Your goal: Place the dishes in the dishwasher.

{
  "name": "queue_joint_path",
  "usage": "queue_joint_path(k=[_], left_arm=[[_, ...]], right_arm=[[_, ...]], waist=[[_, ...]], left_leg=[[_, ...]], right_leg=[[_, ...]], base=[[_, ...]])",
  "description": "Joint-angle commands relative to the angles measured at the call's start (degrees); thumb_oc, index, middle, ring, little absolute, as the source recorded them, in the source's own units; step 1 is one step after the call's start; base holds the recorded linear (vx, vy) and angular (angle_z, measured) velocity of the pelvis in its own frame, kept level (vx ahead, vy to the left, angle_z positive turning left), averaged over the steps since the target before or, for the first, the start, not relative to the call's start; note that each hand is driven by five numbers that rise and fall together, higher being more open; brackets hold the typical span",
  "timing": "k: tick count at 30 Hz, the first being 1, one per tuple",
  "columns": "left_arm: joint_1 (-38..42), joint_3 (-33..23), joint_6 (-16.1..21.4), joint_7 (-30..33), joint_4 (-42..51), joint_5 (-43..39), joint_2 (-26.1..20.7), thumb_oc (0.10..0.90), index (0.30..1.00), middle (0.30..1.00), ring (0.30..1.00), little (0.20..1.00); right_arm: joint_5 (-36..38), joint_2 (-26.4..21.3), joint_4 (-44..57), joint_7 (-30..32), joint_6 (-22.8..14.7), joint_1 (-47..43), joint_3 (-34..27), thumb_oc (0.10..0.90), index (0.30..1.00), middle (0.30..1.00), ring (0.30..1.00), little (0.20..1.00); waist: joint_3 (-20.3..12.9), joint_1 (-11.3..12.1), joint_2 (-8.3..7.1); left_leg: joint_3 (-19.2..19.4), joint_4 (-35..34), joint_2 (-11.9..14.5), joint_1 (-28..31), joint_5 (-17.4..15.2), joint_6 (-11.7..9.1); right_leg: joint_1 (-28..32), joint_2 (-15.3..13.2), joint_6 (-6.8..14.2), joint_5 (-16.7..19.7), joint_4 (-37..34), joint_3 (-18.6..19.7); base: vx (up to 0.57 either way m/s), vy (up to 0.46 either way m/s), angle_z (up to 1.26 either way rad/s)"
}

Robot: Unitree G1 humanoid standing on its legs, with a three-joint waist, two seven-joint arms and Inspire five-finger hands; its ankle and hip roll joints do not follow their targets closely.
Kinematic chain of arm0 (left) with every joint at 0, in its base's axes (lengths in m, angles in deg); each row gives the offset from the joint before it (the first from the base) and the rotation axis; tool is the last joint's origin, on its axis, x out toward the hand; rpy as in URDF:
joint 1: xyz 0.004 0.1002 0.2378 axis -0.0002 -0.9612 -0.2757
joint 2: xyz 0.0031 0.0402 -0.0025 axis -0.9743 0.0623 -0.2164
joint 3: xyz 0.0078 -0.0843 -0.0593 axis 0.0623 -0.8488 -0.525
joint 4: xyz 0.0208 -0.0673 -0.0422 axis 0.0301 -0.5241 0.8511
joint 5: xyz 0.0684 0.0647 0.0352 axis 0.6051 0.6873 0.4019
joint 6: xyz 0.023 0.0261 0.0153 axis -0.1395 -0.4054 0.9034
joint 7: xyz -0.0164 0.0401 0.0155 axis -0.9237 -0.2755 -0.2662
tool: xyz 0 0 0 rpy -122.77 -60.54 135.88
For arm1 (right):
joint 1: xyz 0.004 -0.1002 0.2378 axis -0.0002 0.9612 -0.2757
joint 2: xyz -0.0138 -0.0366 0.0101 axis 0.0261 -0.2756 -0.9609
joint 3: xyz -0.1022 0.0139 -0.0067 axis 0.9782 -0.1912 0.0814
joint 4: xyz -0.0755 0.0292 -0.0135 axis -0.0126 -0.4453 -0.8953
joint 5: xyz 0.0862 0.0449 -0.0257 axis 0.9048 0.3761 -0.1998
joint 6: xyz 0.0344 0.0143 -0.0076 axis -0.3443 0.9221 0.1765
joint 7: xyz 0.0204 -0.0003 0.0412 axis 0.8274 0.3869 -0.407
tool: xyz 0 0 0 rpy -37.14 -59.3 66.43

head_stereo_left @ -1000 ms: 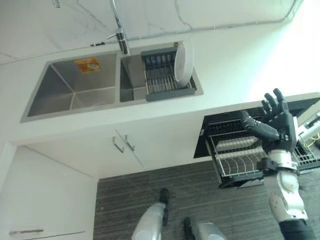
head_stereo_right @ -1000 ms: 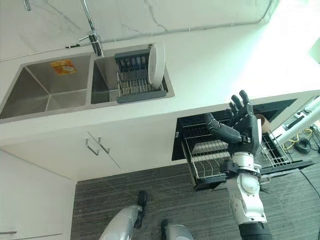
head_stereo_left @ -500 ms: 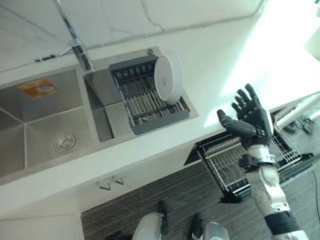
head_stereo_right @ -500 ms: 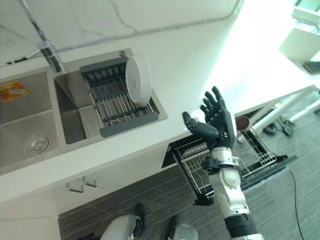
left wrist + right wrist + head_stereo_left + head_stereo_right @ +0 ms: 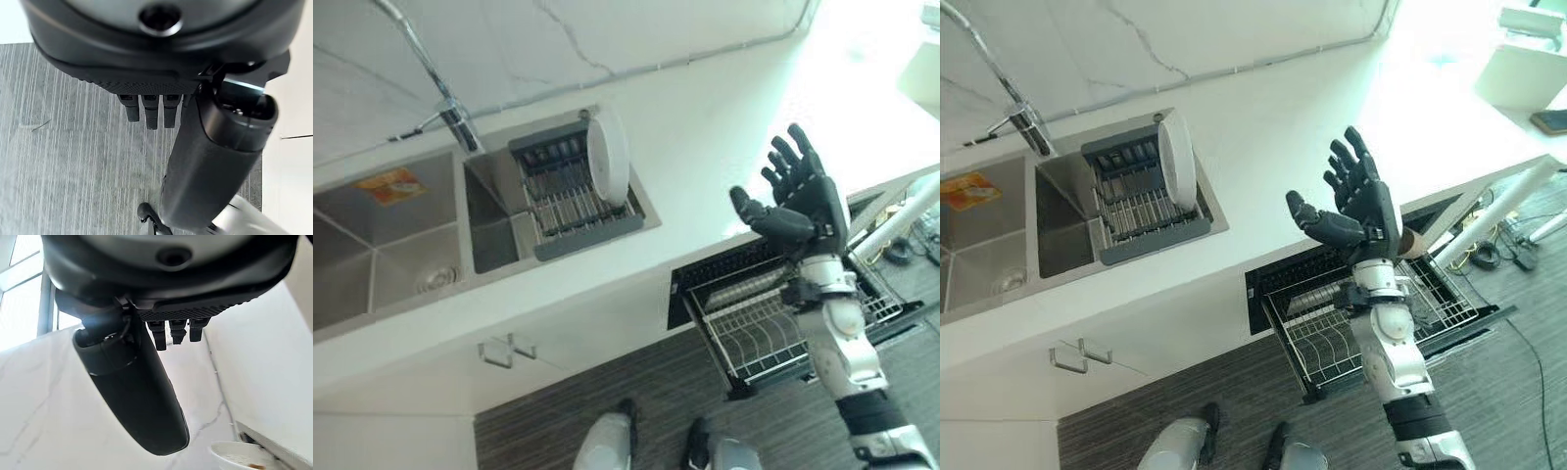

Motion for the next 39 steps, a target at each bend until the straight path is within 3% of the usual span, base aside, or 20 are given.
queue_joint_path(k=[1, 10, 20, 31, 34, 39], left_arm=[[-0.2, 1.3, -1.0, 2.6, -1.8, 2.8, -2.3, 0.8, 0.9, 0.9, 0.9, 0.9], [0.7, 2.1, -1.6, 4.8, -2.1, 4.5, -2.9, 0.8, 0.9, 0.9, 0.9, 0.9], [1.2, 5.0, -1.4, 4.4, -0.9, 6.8, -3.4, 0.8, 0.9, 0.9, 0.9, 0.9], [0.8, 4.6, -1.3, 3.5, -1.2, 7.0, -4.3, 0.8, 0.9, 0.9, 0.9, 0.9], [0.5, 4.5, -1.1, 3.5, -1.2, 7.2, -4.1, 0.8, 0.9, 0.9, 0.9, 0.9], [0.4, 4.6, -0.7, 3.4, -1.3, 7.3, -4.1, 0.8, 0.9, 0.9, 0.9, 0.9]], right_arm=[[-0.8, -2.8, 8.4, -1.2, -3.7, -6.2, -4.0, 0.8, 0.9, 0.9, 0.9, 0.9], [0.5, -0.7, 10.8, 3.9, -0.8, -9.4, -0.1, 0.8, 0.9, 0.9, 0.9, 0.9], [-1.4, 1.9, 7.6, 8.6, 1.0, -15.8, 2.9, 0.8, 0.9, 0.9, 0.9, 0.9], [-1.8, 3.2, 4.9, 11.5, 1.8, -15.2, 4.2, 0.8, 0.9, 0.9, 0.9, 0.9], [-7.2, 2.7, 4.3, 13.5, 1.4, -14.9, 4.1, 0.8, 0.9, 0.9, 0.9, 0.9], [-5.4, 2.3, 2.9, 13.7, 1.1, -14.9, 4.5, 0.8, 0.9, 0.9, 0.9, 0.9]], waist=[[-2.9, 0.2, -0.69], [-5.1, 2.2, -0.47], [-3.2, 5.2, -0.63], [-2.5, 6.0, -1.11], [-2.5, 6.1, -1.18], [-2.4, 6.2, -1.16]], left_leg=[[5.0, -3.3, 1.6, 2.1, -3.6, 0.8], [2.5, -3.3, 0.3, 2.6, -5.5, 1.3], [0.8, -3.3, -0.4, 0.8, -4.9, 1.7], [0.9, -3.3, -0.1, 1.2, -5.3, 1.8], [0.8, -3.3, -0.1, 1.2, -5.3, 1.8], [0.4, -3.3, -0.1, 1.2, -5.2, 1.6]], right_leg=[[5.7, -1.3, 4.8, -2.3, -5.0, -1.6], [5.6, -3.1, 5.7, -2.0, -5.0, -3.9], [4.7, -4.5, 6.4, -1.1, -5.0, -5.0], [5.3, -5.3, 6.9, -1.0, -5.0, -5.6], [5.4, -5.3, 6.9, -1.1, -5.0, -5.6], [5.5, -5.3, 6.8, -1.2, -5.0, -5.5]], base=[[0.1, 0.161, -0.03], [0.12, 0.075, 0.12], [0.02, 0.018, 0.05], [0.0, 0.005, 0.02], [0.0, 0.0, 0.0], [0.0, 0.0, 0.0]])
